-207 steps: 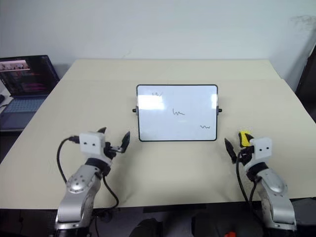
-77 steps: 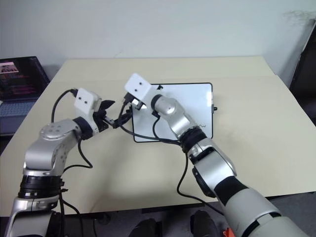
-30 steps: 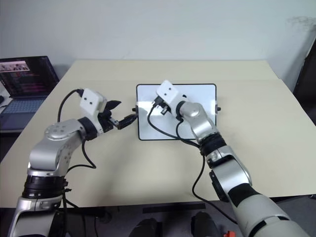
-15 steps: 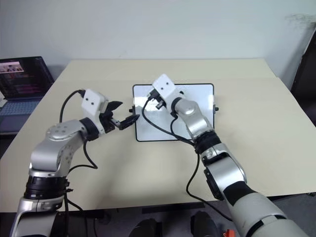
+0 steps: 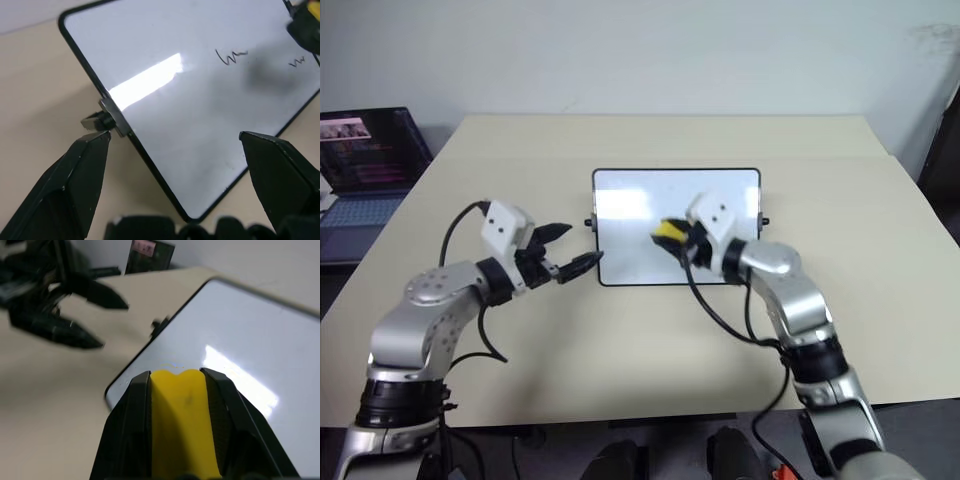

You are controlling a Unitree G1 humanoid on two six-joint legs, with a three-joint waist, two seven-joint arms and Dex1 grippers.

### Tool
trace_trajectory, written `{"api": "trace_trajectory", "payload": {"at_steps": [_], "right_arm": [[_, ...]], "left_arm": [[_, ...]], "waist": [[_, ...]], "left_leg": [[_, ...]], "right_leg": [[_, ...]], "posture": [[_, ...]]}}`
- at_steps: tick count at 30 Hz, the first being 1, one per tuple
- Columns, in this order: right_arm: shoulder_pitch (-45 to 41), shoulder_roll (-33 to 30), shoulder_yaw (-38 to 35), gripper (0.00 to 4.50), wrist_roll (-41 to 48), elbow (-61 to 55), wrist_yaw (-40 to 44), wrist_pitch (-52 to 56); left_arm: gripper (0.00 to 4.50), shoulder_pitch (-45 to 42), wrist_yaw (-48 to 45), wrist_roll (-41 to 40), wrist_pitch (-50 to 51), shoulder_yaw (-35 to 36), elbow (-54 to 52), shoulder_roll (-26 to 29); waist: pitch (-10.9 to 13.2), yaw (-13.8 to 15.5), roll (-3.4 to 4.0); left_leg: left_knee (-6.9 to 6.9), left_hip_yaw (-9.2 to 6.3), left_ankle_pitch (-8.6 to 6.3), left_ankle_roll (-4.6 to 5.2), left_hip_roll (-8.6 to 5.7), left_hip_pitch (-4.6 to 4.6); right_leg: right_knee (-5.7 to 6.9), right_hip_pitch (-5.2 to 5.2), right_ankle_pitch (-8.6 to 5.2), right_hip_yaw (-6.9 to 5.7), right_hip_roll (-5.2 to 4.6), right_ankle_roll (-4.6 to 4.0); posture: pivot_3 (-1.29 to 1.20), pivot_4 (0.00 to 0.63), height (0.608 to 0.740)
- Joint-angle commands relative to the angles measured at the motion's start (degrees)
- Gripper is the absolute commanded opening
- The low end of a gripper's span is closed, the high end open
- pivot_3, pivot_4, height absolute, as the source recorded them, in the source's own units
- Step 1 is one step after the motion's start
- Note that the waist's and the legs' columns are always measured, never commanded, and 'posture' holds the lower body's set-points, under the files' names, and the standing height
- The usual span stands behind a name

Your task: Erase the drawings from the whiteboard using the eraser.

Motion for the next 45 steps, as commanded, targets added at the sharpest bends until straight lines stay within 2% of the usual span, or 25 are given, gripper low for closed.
{"api": "trace_trajectory", "payload": {"at_steps": [1,5,8,10,17,25,33,45], "right_arm": [[3.5,-2.8,0.6,1.12,-0.5,-6.5,0.6,-2.4],[9.5,-6.2,3.4,1.12,-7.8,-4.8,-1.3,-14.5],[9.7,-6.1,4.6,1.12,-13.2,0.8,-5.0,-25.0],[8.3,-3.8,4.3,1.12,-14.4,4.2,-8.1,-29.9],[-3.4,5.4,2.2,1.12,-15.9,18.9,-17.1,-37.4],[-16.5,9.5,-1.2,1.12,-18.1,45.0,-27.9,-46.1],[-18.0,13.1,2.6,1.12,-21.4,58.7,-27.5,-51.5],[-14.7,13.0,11.1,1.12,-30.1,60.9,-25.5,-51.6]], "left_arm": [[4.5,0.5,-1.4,-1.0,-1.0,0.1,-3.5,1.0],[4.5,0.1,-2.0,-0.3,-1.4,-1.5,-3.4,0.6],[4.5,-1.0,-2.0,0.2,-1.8,-2.2,-2.4,0.3],[4.5,-1.4,-2.1,0.4,-2.0,-2.5,-1.8,0.1],[4.5,-2.9,-2.5,0.5,-2.1,-3.0,-1.0,0.0],[4.5,-2.9,-2.7,0.2,-1.9,-3.1,-1.5,0.4],[4.5,-2.4,-2.5,0.0,-1.6,-2.7,-2.1,0.7],[4.5,-2.5,-2.1,-0.1,-1.7,-2.7,-2.2,0.4]], "waist": [[0.0,0.0,0.0],[0.0,0.4,-0.02],[0.0,0.3,-0.04],[0.0,0.3,-0.04],[0.0,0.2,-0.05],[0.0,0.3,-0.05],[0.0,-1.0,-0.06],[-0.1,-1.5,-0.08]], "left_leg": [[0.0,0.01,-0.01,0.01,0.0,0.0],[0.01,0.01,-0.04,0.08,0.0,0.11],[0.06,0.1,-0.02,0.06,-0.02,0.12],[0.1,0.1,0.02,-0.02,-0.02,0.13],[0.09,0.31,0.07,-0.1,0.02,0.35],[0.06,0.31,0.07,-0.11,0.02,0.4],[-0.04,0.48,0.06,-0.09,0.05,0.66],[-0.02,0.48,-0.02,0.09,0.06,1.25]], "right_leg": [[0.01,0.0,0.0,0.01,0.0,0.0],[0.04,0.09,-0.01,-0.03,0.02,0.0],[0.07,0.1,-0.01,0.01,0.02,0.01],[0.11,0.11,-0.01,0.0,0.03,0.01],[0.24,0.14,-0.01,0.04,0.09,0.0],[0.2,0.2,0.0,0.08,0.06,0.0],[0.21,0.36,-0.01,0.14,0.07,0.0],[0.5,0.78,0.03,0.18,0.11,-0.05]], "posture": [[0.0,0.15,0.74],[0.0,0.15,0.74],[0.0,0.15,0.74],[0.0,0.15,0.74],[0.0,0.15,0.74],[0.0,0.15,0.74],[0.0,0.15,0.74],[0.0,0.15,0.74]]}}
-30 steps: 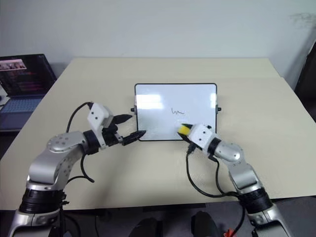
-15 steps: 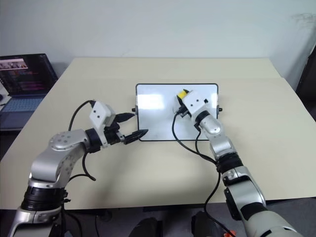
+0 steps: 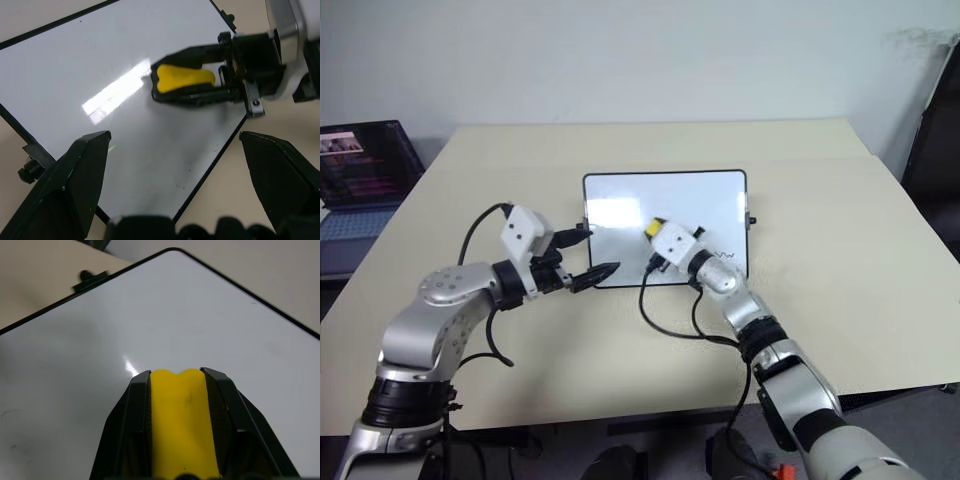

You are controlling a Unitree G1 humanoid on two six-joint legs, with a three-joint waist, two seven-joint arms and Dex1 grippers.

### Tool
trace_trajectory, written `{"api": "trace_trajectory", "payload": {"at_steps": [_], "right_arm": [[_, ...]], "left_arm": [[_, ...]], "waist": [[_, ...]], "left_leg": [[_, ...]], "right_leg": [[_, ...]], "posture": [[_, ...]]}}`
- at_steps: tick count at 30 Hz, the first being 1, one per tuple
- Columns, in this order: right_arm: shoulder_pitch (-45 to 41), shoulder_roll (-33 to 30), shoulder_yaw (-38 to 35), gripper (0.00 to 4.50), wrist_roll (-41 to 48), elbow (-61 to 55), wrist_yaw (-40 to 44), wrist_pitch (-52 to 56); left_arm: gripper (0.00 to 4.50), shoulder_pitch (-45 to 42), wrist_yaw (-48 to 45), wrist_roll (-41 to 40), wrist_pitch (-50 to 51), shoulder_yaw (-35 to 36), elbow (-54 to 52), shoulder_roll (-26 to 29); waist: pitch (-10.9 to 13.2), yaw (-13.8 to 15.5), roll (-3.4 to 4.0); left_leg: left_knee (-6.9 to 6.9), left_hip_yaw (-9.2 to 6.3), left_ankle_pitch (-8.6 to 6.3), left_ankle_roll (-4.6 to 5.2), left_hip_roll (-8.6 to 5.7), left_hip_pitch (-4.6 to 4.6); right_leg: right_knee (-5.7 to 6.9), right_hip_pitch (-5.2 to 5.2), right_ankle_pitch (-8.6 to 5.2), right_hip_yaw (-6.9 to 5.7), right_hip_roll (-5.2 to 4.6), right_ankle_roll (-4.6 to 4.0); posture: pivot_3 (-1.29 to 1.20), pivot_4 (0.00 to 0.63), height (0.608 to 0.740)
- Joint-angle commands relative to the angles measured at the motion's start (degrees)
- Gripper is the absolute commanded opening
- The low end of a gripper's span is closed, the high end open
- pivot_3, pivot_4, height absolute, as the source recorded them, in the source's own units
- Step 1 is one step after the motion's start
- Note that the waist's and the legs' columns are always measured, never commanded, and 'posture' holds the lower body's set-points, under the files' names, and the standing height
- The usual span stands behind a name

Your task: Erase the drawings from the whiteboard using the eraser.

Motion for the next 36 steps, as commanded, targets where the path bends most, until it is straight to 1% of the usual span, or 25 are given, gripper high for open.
{"api": "trace_trajectory", "payload": {"at_steps": [1,4,7,9,11,12,14,19,24,29,33,36], "right_arm": [[1.6,-1.2,1.2,1.12,-2.4,1.5,-0.1,1.2],[1.7,-1.4,-1.3,1.12,0.1,-1.7,-1.6,-2.8],[1.8,-2.2,-4.8,1.12,2.4,-6.7,-4.6,-8.2],[1.4,-3.2,-7.5,1.12,3.0,-8.5,-7.9,-9.7],[1.1,-3.8,-8.9,1.12,2.7,-8.6,-10.0,-9.9],[0.8,-4.1,-9.5,1.12,2.5,-7.5,-10.9,-8.9],[0.0,-4.1,-10.3,1.12,2.5,-5.1,-11.9,-6.8],[-1.1,-2.2,-9.2,1.12,2.1,1.2,-10.8,-4.2],[2.1,0.1,-5.3,1.12,0.1,3.7,-6.8,-5.5],[5.7,0.2,-2.6,1.12,-1.4,5.5,-5.9,-7.3],[6.6,0.0,-1.9,1.12,-1.8,4.5,-6.0,-9.0],[5.6,-0.2,-3.5,1.12,0.3,-0.7,-6.3,-10.0]], "left_arm": [[4.5,-0.3,0.1,-0.5,-0.5,1.1,-1.8,0.3],[4.5,-0.1,0.1,-0.5,-0.6,1.1,-1.7,0.2],[4.5,0.2,0.1,-0.5,-0.7,1.2,-1.6,0.2],[4.5,0.3,0.1,-0.5,-0.7,1.2,-1.7,0.2],[4.5,0.5,0.1,-0.6,-0.6,1.2,-1.8,0.2],[4.5,0.6,-0.1,-0.8,-0.6,1.1,-1.9,0.1],[4.5,0.9,-0.4,-0.9,-0.6,0.9,-2.1,0.1],[4.5,0.8,-0.6,-0.9,-0.8,0.6,-2.1,0.0],[4.5,0.8,-0.5,-0.9,-0.8,0.7,-2.2,-0.1],[4.5,0.8,-0.1,-1.0,-0.7,0.8,-2.5,-0.3],[4.5,0.9,0.0,-1.0,-0.7,0.9,-2.5,-0.4],[4.5,0.9,0.0,-1.0,-0.7,1.0,-2.4,-0.4]], "waist": [[0.0,0.0,0.0],[0.0,0.3,0.02],[0.1,0.6,0.03],[0.1,0.6,0.02],[0.1,0.6,0.01],[0.1,0.6,0.01],[0.1,0.5,0.01],[0.1,0.0,0.0],[0.1,-0.3,-0.03],[0.1,-0.4,-0.04],[0.0,-0.4,-0.07],[0.1,-0.4,-0.06]], "left_leg": [[0.0,-0.01,0.0,0.0,0.0,0.06],[-0.05,-0.07,0.0,0.0,0.0,0.39],[-0.06,-0.11,0.0,0.0,0.0,0.35],[-0.05,-0.13,0.01,-0.01,-0.01,0.17],[0.01,-0.11,0.1,-0.17,-0.01,-0.34],[0.02,-0.12,0.13,-0.23,0.01,-0.51],[-0.04,-0.11,0.13,-0.24,0.03,-0.55],[-0.15,0.02,0.12,-0.22,0.05,-0.54],[-0.11,0.03,0.02,-0.03,0.05,-0.29],[-0.08,0.03,0.01,-0.01,0.03,-0.14],[-0.07,0.02,0.01,-0.01,0.03,-0.03],[-0.07,0.01,0.02,-0.02,0.03,-0.01]], "right_leg": [[0.01,0.05,0.01,0.0,0.0,-0.01],[-0.06,0.44,0.01,-0.03,0.0,-0.01],[-0.12,0.46,0.0,-0.03,0.0,0.0],[-0.17,0.31,-0.01,-0.03,-0.01,0.01],[-0.12,-0.21,0.0,-0.03,-0.02,0.01],[-0.13,-0.36,0.0,-0.02,-0.02,0.01],[-0.21,-0.38,-0.01,-0.01,-0.02,0.01],[-0.34,-0.41,-0.01,0.01,-0.02,0.0],[-0.18,-0.24,-0.01,0.01,0.0,0.0],[-0.06,-0.13,0.0,0.03,0.0,0.0],[-0.03,-0.02,0.01,0.01,0.0,-0.02],[-0.01,-0.02,0.01,0.02,0.01,-0.02]], "posture": [[0.0,0.15,0.74],[0.0,0.15,0.74],[0.0,0.15,0.74],[0.0,0.15,0.74],[0.0,0.15,0.74],[0.0,0.15,0.74],[0.0,0.15,0.74],[0.0,0.15,0.74],[0.0,0.15,0.74],[0.0,0.15,0.74],[0.0,0.15,0.74],[0.0,0.15,0.74]]}}
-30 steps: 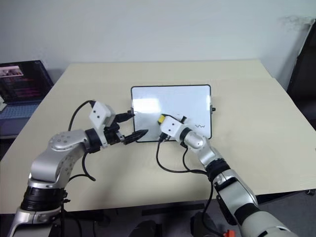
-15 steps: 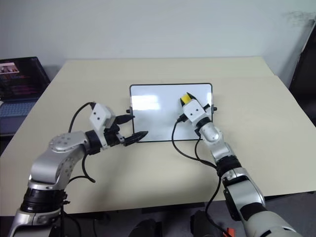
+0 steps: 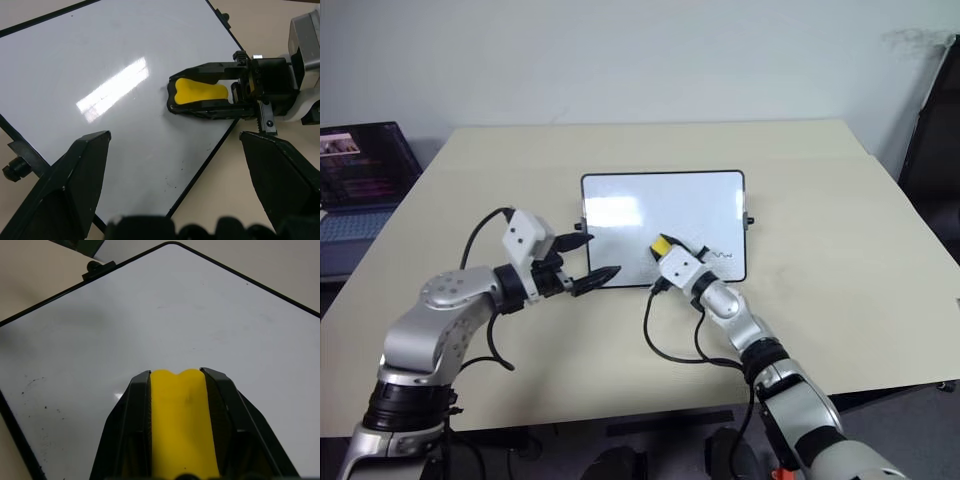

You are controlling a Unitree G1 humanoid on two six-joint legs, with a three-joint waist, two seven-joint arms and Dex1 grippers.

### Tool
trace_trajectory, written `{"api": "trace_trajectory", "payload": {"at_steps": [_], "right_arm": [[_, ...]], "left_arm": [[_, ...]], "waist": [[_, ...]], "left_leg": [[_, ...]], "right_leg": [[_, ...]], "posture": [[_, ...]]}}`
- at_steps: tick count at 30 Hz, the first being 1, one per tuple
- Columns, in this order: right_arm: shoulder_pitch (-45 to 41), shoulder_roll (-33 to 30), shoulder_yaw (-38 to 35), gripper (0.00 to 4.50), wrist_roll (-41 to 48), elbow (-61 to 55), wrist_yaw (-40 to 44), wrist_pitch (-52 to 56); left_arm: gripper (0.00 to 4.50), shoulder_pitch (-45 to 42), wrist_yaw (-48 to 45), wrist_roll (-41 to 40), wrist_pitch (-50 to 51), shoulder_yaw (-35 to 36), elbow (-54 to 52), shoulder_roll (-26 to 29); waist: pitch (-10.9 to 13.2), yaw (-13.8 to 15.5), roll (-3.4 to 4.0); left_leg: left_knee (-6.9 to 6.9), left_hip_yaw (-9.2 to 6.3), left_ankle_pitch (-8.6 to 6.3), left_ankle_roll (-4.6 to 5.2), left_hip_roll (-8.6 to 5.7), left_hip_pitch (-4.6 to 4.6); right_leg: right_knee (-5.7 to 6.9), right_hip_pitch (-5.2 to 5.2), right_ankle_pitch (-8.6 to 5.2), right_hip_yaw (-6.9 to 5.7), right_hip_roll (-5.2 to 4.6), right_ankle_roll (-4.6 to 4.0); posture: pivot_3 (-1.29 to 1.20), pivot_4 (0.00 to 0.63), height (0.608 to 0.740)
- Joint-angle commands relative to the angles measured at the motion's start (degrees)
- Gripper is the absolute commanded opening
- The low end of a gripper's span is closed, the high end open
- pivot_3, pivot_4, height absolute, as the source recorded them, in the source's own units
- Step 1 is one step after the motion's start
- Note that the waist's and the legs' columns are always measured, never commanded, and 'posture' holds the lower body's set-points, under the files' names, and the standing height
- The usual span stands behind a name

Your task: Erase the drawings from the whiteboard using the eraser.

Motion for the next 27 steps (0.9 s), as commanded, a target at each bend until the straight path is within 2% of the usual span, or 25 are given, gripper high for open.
{"api": "trace_trajectory", "payload": {"at_steps": [1,4,8,11,14,17,21,27], "right_arm": [[0.3,-0.4,-1.9,1.12,2.5,-5.0,1.4,0.7],[2.3,0.1,-3.5,1.12,10.1,-16.5,8.6,7.0],[7.7,-1.5,-4.8,1.12,21.1,-35.4,17.7,24.7],[13.5,-6.3,-5.9,1.12,28.4,-50.1,22.8,39.6],[21.0,-14.8,-7.6,1.12,29.4,-60.4,26.0,46.4],[27.6,-20.2,-9.6,1.12,29.9,-66.2,26.9,48.8],[34.6,-22.9,-12.0,1.12,29.7,-70.9,25.8,50.1],[42.8,-25.7,-11.0,1.12,20.9,-72.2,22.6,43.6]], "left_arm": [[4.5,-0.1,0.0,-0.8,-0.7,1.0,-2.0,0.1],[4.5,0.4,-0.7,-1.1,-0.8,1.2,-2.0,0.4],[4.5,1.7,-2.7,-2.4,-0.6,0.9,-3.4,0.9],[4.5,2.7,-5.0,-3.9,-0.1,0.2,-5.3,1.5],[4.5,3.5,-7.1,-3.1,-1.1,-1.5,-6.2,2.6],[4.5,3.6,-9.1,-3.4,-1.8,-2.7,-6.9,3.2],[4.5,2.7,-11.6,-3.4,-2.2,-3.9,-6.6,3.7],[4.5,0.0,-13.8,-1.7,-4.3,-6.5,-3.6,3.3]], "waist": [[0.0,0.0,0.01],[0.0,0.1,0.02],[0.0,0.3,0.03],[0.0,1.2,0.03],[0.1,2.6,0.08],[0.1,2.9,0.09],[0.1,2.6,0.09],[0.1,2.5,0.09]], "left_leg": [[0.0,-0.01,0.0,-0.01,0.0,-0.03],[0.0,-0.09,0.01,-0.02,0.01,-0.28],[-0.04,-0.2,0.06,-0.12,0.03,-0.58],[-0.11,-0.32,0.03,-0.12,0.03,-0.7],[-0.11,-0.38,-0.06,0.01,-0.04,-0.8],[-0.11,-0.48,-0.1,0.07,-0.07,-0.78],[-0.14,-0.47,-0.1,0.08,-0.04,-0.74],[-0.12,-0.4,-0.09,0.08,-0.05,-0.71]], "right_leg": [[0.0,-0.02,0.0,-0.01,0.0,0.0],[-0.07,-0.2,0.0,0.0,-0.01,0.0],[-0.29,-0.38,-0.03,0.0,-0.03,0.04],[-0.49,-0.38,-0.06,-0.09,-0.08,0.08],[-0.74,-0.35,-0.07,-0.16,-0.13,0.09],[-0.94,-0.17,-0.07,-0.25,-0.13,0.1],[-0.91,-0.15,-0.07,-0.25,-0.07,0.1],[-0.89,-0.12,-0.07,-0.21,-0.04,0.11]], "posture": [[0.0,0.15,0.74],[0.0,0.15,0.74],[0.0,0.15,0.74],[0.0,0.15,0.74],[0.0,0.15,0.74],[0.0,0.15,0.74],[0.0,0.15,0.74],[0.0,0.15,0.74]]}}
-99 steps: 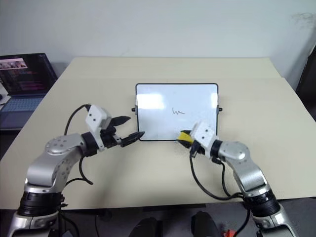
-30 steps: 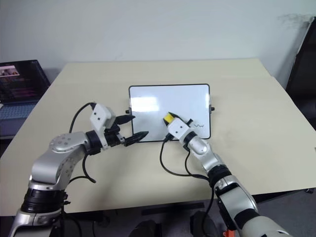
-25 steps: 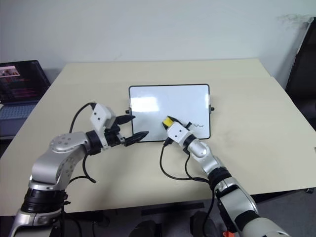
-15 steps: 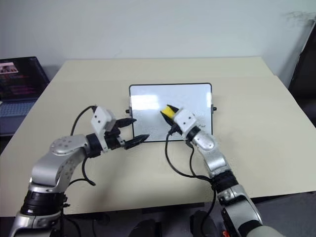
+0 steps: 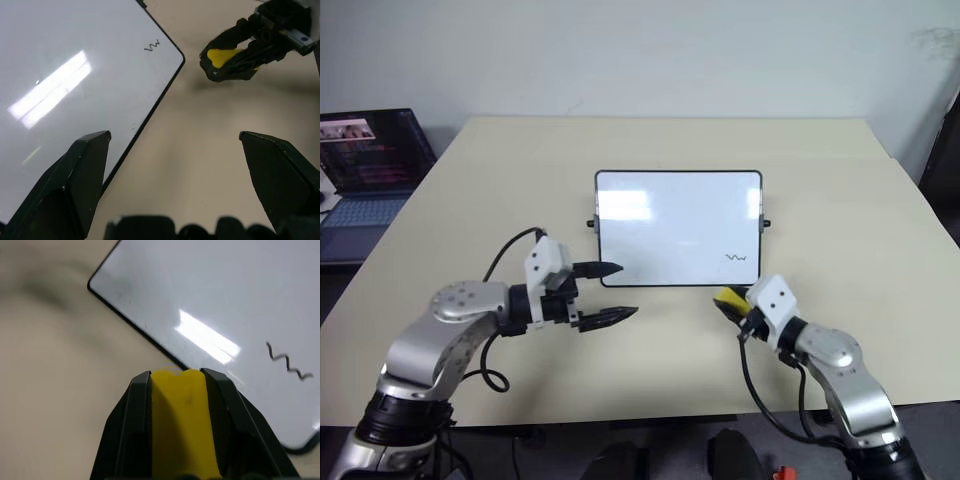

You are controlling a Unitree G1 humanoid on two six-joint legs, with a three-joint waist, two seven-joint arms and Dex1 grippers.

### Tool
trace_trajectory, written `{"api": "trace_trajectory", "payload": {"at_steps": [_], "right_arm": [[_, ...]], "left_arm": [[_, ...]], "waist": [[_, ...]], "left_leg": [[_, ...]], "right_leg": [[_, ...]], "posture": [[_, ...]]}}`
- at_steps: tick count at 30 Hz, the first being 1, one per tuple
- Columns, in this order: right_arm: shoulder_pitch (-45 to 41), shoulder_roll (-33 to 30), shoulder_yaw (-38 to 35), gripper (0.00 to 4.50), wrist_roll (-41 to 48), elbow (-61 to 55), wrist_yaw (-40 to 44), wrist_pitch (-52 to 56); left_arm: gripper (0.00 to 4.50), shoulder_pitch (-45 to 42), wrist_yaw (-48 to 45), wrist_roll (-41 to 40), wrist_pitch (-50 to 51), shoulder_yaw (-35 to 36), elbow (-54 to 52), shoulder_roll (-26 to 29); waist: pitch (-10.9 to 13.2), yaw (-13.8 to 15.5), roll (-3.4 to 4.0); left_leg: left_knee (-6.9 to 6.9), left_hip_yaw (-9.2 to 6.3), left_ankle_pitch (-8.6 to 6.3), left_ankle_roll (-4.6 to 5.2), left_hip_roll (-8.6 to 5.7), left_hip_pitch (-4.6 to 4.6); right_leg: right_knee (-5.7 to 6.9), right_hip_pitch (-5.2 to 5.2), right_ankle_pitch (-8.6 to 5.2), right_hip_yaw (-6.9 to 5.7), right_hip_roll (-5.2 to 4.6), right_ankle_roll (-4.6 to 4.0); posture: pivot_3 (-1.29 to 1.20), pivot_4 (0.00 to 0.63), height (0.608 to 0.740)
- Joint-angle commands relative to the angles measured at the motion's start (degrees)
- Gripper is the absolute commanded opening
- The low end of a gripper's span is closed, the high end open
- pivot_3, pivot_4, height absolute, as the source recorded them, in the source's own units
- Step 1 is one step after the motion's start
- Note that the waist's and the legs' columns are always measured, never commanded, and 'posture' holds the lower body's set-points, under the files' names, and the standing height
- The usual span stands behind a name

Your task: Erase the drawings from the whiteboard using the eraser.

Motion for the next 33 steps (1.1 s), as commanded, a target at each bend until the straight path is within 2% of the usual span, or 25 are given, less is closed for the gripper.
{"api": "trace_trajectory", "payload": {"at_steps": [1,5,10,15,21,29,33], "right_arm": [[2.3,-0.5,-0.1,1.12,-5.8,-1.5,-3.4,-6.8],[1.5,3.0,-0.9,1.12,-9.2,0.7,-9.0,-12.2],[-6.9,9.7,-2.4,1.12,-13.0,8.6,-18.1,-17.9],[-18.0,13.4,-2.7,1.12,-16.9,23.3,-25.9,-24.4],[-26.5,14.3,-1.8,1.12,-18.9,39.6,-29.2,-31.6],[-28.6,18.2,2.6,1.12,-22.5,58.3,-31.5,-39.1],[-27.3,20.1,5.1,1.12,-24.6,61.9,-32.4,-42.5]], "left_arm": [[4.5,-2.3,-1.2,1.0,-2.2,-1.3,0.9,-0.2],[4.5,-4.6,-1.7,2.4,-3.8,-3.0,3.1,-1.3],[4.5,-6.8,-2.2,2.9,-5.9,-4.0,6.3,-3.2],[4.5,-7.8,-3.5,3.6,-7.6,-4.8,8.5,-4.2],[4.5,-7.9,-4.6,3.9,-8.2,-4.5,9.5,-4.1],[4.5,-7.6,-3.4,3.5,-6.8,-3.8,8.1,-4.0],[4.5,-7.2,-2.4,3.1,-5.8,-3.4,6.7,-3.8]], "waist": [[0.0,0.0,0.0],[0.0,-0.1,-0.01],[0.0,-0.2,-0.01],[0.0,-0.1,-0.01],[0.0,-0.2,-0.01],[-0.1,-1.7,-0.21],[-0.1,-2.2,-0.23]], "left_leg": [[0.0,0.0,0.0,0.0,0.0,0.0],[0.02,0.04,0.01,-0.01,0.0,0.04],[0.05,0.17,0.07,-0.11,0.02,0.12],[0.07,0.27,0.12,-0.2,0.0,0.15],[0.06,0.35,0.12,-0.19,0.02,0.14],[0.2,0.51,0.06,-0.05,0.05,0.39],[0.17,0.54,0.02,0.05,0.09,1.06]], "right_leg": [[0.0,0.0,0.0,0.0,0.0,0.0],[0.03,0.02,0.0,0.01,0.04,0.01],[0.15,0.01,0.0,0.01,0.1,0.0],[0.28,-0.05,0.0,0.05,0.1,0.0],[0.34,-0.09,-0.01,0.1,0.1,0.0],[0.69,-0.01,-0.01,0.23,0.1,-0.01],[0.82,0.55,0.02,0.32,0.16,-0.05]], "posture": [[0.0,0.15,0.74],[0.0,0.15,0.74],[0.0,0.15,0.74],[0.0,0.15,0.74],[0.0,0.15,0.74],[0.0,0.15,0.74],[0.0,0.15,0.74]]}}
